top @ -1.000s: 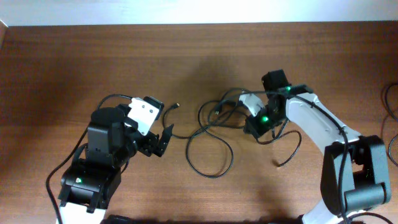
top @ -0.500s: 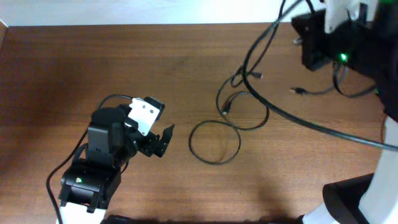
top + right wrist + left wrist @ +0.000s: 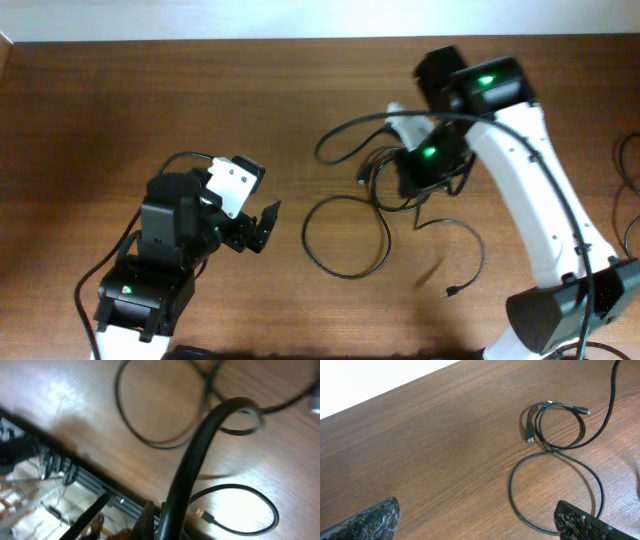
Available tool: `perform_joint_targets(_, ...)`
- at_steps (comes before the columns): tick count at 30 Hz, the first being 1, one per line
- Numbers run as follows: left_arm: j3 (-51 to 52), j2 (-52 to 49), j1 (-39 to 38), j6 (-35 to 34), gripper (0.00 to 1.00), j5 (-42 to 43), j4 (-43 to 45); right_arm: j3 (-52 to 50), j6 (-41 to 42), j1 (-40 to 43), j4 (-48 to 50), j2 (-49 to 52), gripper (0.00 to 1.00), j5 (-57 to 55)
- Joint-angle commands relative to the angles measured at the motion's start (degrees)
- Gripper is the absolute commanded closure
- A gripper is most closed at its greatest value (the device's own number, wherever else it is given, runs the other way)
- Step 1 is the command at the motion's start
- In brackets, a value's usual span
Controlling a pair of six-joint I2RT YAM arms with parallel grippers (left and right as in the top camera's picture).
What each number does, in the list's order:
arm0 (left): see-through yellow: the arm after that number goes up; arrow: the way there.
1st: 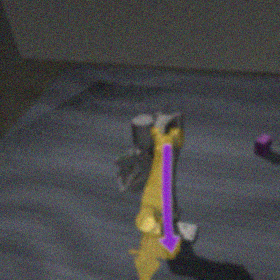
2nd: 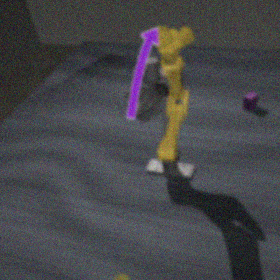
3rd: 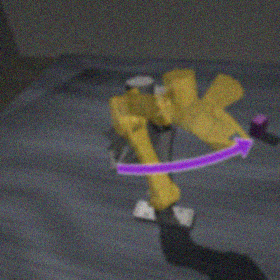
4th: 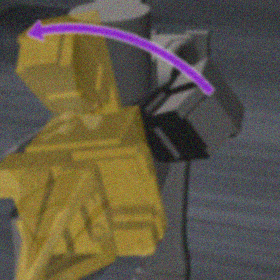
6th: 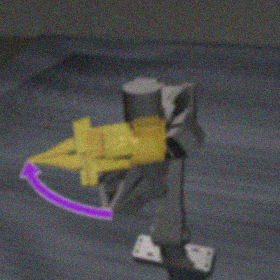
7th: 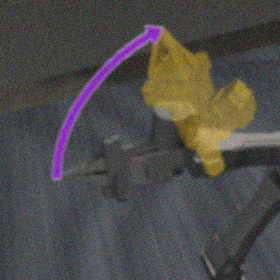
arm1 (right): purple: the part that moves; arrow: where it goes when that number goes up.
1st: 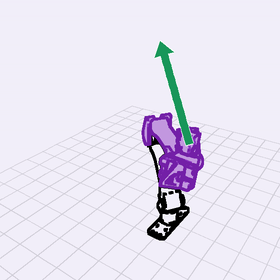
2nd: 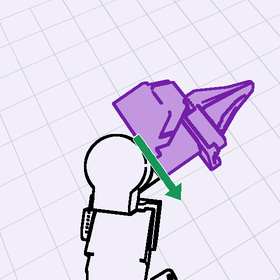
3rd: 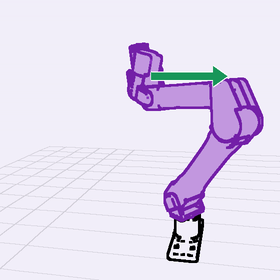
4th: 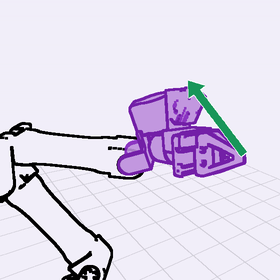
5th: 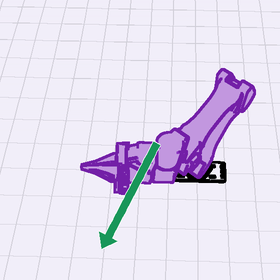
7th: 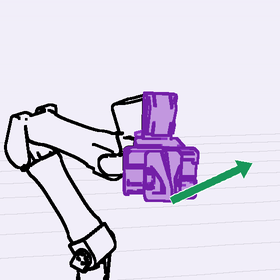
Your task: Untangle cables
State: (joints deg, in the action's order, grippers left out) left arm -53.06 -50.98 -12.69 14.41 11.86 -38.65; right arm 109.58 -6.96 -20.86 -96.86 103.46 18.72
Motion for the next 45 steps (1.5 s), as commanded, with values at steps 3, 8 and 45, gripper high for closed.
perform_joint_targets(3,-0.26,0.33,0.0,0.85,0.01,0.85,-0.02,-0.28,15.1,-18.14,3.52,-12.63,0.96,-14.12)
perform_joint_targets(8,-0.26,0.33,0.0,0.87,0.01,2.14,0.02,-0.28,24.0,-22.62,7.85,-35.3,0.96,-33.14)
perform_joint_targets(45,-2.29,-44.89,-9.53,1.25,1.0,19.8,26.16,-0.31,24.63,-22.62,-0.44,-48.35,0.96,-40.61)
